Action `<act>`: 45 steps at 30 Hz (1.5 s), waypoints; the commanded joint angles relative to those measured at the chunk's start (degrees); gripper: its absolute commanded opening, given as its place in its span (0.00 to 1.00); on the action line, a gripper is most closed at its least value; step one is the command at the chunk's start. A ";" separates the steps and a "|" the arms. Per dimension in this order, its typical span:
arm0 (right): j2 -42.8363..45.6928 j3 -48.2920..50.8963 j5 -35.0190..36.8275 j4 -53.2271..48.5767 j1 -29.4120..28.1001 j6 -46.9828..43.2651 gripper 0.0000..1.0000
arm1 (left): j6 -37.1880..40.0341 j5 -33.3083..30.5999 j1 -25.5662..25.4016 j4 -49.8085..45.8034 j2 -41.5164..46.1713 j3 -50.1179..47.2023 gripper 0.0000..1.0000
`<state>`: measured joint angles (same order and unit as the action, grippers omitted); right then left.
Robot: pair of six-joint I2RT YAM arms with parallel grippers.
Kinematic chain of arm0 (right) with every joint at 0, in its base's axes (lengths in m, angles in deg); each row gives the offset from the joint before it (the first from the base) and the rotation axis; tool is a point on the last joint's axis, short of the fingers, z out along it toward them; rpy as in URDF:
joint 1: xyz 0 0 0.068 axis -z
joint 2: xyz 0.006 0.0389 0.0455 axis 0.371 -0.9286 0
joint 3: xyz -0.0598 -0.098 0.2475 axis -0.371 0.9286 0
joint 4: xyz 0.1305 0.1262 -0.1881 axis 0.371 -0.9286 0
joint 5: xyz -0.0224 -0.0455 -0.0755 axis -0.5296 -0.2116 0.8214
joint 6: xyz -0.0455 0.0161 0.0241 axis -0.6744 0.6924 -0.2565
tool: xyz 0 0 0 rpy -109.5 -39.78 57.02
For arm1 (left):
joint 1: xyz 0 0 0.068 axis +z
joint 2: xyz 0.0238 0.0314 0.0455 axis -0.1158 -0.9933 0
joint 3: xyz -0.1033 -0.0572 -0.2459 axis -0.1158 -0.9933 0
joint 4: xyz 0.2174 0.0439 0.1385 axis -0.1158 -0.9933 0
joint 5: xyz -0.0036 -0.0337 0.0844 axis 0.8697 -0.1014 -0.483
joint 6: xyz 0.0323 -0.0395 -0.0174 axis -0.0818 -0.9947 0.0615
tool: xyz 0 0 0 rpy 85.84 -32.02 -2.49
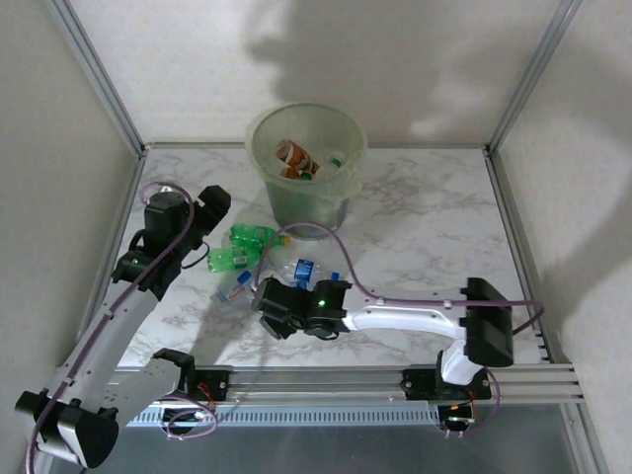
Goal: Put the plastic bottles in the bin
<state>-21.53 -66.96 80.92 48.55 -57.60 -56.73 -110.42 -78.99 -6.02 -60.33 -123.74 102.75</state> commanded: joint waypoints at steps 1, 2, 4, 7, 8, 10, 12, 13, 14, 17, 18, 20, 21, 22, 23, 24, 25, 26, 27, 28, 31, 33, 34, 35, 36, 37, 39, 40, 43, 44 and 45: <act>4.28 2.65 4.96 3.56 2.29 -1.28 0.46 | 2.77 9.85 -1.18 3.66 -0.84 2.60 0.83; 5.63 3.49 4.74 4.76 3.42 -1.33 0.46 | 3.02 12.03 -2.23 4.70 -1.16 2.40 0.83; 7.26 3.70 4.33 5.62 5.50 -1.28 0.46 | 2.80 15.31 -4.77 6.59 -1.23 1.80 0.83; 8.66 2.08 4.82 5.49 6.63 -1.94 0.45 | 4.06 18.08 -8.09 7.99 -1.03 1.67 0.83; 8.85 1.43 4.85 5.33 7.00 -2.18 0.45 | 5.41 18.11 -9.03 7.45 -1.25 1.97 0.82; 8.81 -0.03 4.92 4.55 7.48 -2.51 0.45 | 6.72 19.42 -9.60 6.86 -1.45 2.21 0.82; 8.42 -1.53 5.45 3.68 7.62 -2.77 0.45 | 7.69 22.78 -10.19 7.26 -1.90 2.41 0.81; 8.44 -2.06 5.59 3.60 7.66 -2.85 0.45 | 8.46 23.11 -10.56 6.60 -2.06 2.91 0.81; 8.36 -2.73 5.72 3.61 7.69 -3.03 0.45 | 9.43 22.81 -10.91 5.40 -2.21 3.44 0.80; 7.47 -4.91 5.90 2.93 7.70 -3.39 0.45 | 11.05 19.34 -10.98 2.00 -1.75 4.22 0.79; 6.99 -5.76 5.99 2.59 7.69 -3.55 0.45 | 11.15 19.05 -10.95 1.62 -1.58 4.15 0.77; 6.15 -7.01 6.21 1.92 7.68 -3.65 0.45 | 11.16 20.13 -10.98 1.71 -1.48 3.80 0.73; 5.78 -7.51 6.42 1.53 7.66 -3.67 0.45 | 11.23 20.42 -10.98 1.57 -1.50 3.71 0.69; 5.51 -7.87 6.65 1.22 7.66 -3.67 0.45 | 11.32 20.61 -10.97 1.47 -1.38 3.72 0.65; 5.30 -8.14 6.94 0.90 7.67 -3.54 0.45 | 11.35 20.49 -10.95 1.20 -1.29 3.83 0.62; 5.12 -8.36 7.12 0.67 7.69 -3.34 0.45 | 11.42 20.33 -10.98 1.10 -1.16 3.96 0.58; 5.04 -8.54 7.22 0.58 7.71 -3.11 0.45 | 11.42 20.26 -10.97 1.05 -1.12 4.13 0.54; 4.95 -8.69 7.31 0.48 7.67 -3.01 0.45 | 11.42 20.14 -10.91 1.10 -1.12 4.29 0.51; 4.85 -8.74 7.39 0.49 7.68 -2.97 0.46 | 11.33 19.94 -10.89 1.25 -1.12 4.40 0.48; 4.76 -8.83 7.48 0.48 7.71 -2.94 0.46 | 11.18 19.70 -10.89 1.48 -1.12 4.41 0.44; 4.41 -9.21 7.82 0.57 7.68 -3.05 0.46 | 9.77 18.51 -10.89 3.24 -1.38 3.98 0.29; 4.40 -9.20 8.49 0.90 7.73 -3.02 0.48 | 8.46 17.35 -10.80 4.76 -1.72 3.53 0.23; 4.56 -9.26 9.00 1.11 7.71 -3.00 0.50 | 7.91 16.91 -10.71 5.39 -1.81 3.44 0.20; 4.66 -9.28 9.69 1.27 7.70 -2.73 0.53 | 7.22 16.26 -10.56 5.97 -1.91 3.44 0.17; 4.67 -9.53 10.36 1.27 7.66 -2.49 0.58 | 6.52 15.74 -10.39 6.62 -1.78 3.30 0.15; 4.76 -9.77 11.36 1.14 7.66 -2.16 0.65 | 5.66 15.00 -10.07 7.49 -1.50 3.05 0.14; 5.23 -10.26 14.65 0.69 7.68 -0.73 0.76 | 3.87 13.86 -9.07 9.53 -0.66 2.37 0.12; 5.87 -10.39 16.45 0.57 7.65 0.45 0.81 | 2.29 13.19 -8.20 10.75 -0.10 1.85 0.11; 9.63 -9.96 17.85 2.03 8.51 4.32 0.91 | -4.03 12.37 -4.95 16.50 2.82 -1.33 0.07; 11.66 -9.20 16.81 3.92 8.98 5.98 0.93 | -6.42 12.20 -3.67 19.14 4.23 -2.90 0.07; 13.80 -7.86 15.04 6.38 9.64 7.28 0.95 | -8.81 12.08 -2.92 21.53 5.34 -4.31 0.06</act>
<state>-14.32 -75.16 94.34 49.88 -49.42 -54.88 -110.96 -64.82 -11.11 -47.77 -121.97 101.22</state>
